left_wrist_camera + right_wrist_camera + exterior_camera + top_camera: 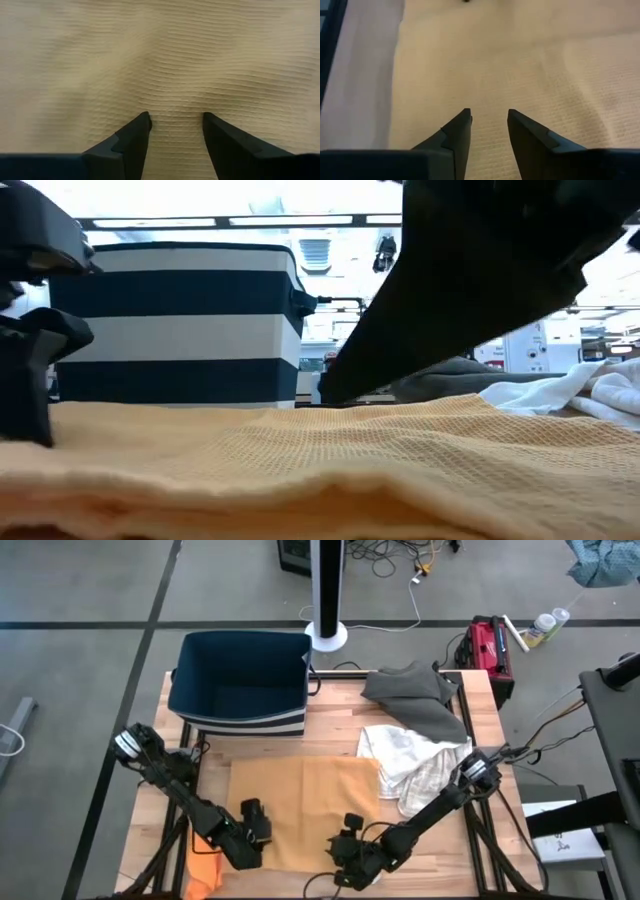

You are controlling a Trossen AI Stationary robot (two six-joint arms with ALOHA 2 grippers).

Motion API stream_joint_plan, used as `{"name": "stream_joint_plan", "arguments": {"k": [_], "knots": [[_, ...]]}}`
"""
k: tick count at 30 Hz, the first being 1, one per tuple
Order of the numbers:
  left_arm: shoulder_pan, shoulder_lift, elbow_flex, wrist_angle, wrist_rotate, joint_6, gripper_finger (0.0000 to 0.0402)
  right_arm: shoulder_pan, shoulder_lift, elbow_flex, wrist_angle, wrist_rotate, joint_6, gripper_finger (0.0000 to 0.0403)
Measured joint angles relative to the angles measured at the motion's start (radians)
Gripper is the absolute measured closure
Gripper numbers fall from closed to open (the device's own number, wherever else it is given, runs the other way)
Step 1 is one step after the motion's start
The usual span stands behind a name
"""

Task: Fold towel
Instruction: Fold the yellow kitchen towel

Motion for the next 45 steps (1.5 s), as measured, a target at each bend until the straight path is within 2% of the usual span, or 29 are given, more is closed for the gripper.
{"name": "stream_joint_plan", "arguments": {"k": [4, 12, 18, 22, 27, 37, 45], "knots": [[0.005, 0.004, 0.012, -0.126, -0.058, -0.045, 0.0228, 0.0, 0.021, -0.006, -0.002, -0.037, 0.015, 0.0276], [-0.001, -0.061, 0.004, -0.149, -0.017, -0.019, 0.0224, -0.01, 0.043, -0.003, -0.064, -0.096, 0.059, 0.029], [-0.013, -0.068, -0.004, -0.213, 0.03, -0.08, 0.0229, 0.019, 0.004, -0.002, -0.317, -0.099, 0.189, 0.029], [-0.021, -0.063, -0.01, -0.161, 0.031, -0.097, 0.023, 0.038, -0.013, -0.004, -0.436, -0.081, 0.259, 0.0281], [-0.021, -0.062, -0.012, -0.031, 0.05, -0.013, 0.0224, 0.046, -0.014, -0.008, -0.381, -0.059, 0.232, 0.0275], [-0.021, -0.071, -0.012, -0.054, 0.034, -0.012, 0.0231, 0.033, -0.013, -0.009, -0.14, -0.048, 0.09, 0.029], [-0.029, -0.1, 0.061, -0.083, 0.05, 0.013, 0.0227, 0.013, -0.013, -0.018, -0.139, -0.058, 0.096, 0.0278]]}}
